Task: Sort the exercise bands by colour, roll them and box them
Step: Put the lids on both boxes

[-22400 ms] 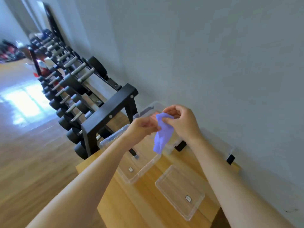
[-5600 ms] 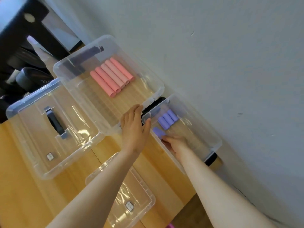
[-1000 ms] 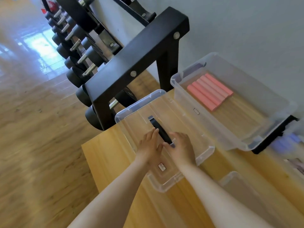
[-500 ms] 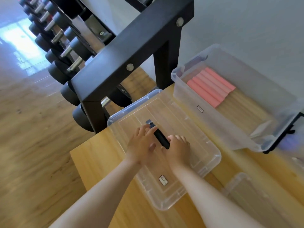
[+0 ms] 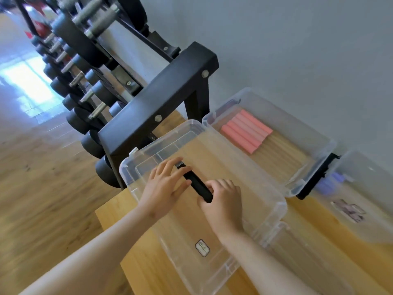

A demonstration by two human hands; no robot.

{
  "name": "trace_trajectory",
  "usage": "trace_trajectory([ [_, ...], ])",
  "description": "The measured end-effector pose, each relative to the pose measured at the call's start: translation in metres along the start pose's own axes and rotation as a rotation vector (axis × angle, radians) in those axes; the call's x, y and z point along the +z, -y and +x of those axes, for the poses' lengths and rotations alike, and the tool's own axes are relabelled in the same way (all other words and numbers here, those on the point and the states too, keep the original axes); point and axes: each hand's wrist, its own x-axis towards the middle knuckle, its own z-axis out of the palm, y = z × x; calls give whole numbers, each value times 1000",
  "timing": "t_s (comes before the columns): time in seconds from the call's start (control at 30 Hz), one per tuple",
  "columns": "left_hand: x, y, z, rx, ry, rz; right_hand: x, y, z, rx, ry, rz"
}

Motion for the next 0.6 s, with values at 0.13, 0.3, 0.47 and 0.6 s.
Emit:
trace_trajectory([
  [0.13,-25,-22,25,30,-32,2,-28,2,23,-26,-79,7],
  [0.3,-19,-59,81,47,-18,-6,-59,-38,61,32,-10,-20],
  [0.47,16,-82,128,48,38,-8,-71,-90,89,67,9,-69],
  [0.6,35,-93,158,61,96,-24,-75,-130,110,90,41,-115],
])
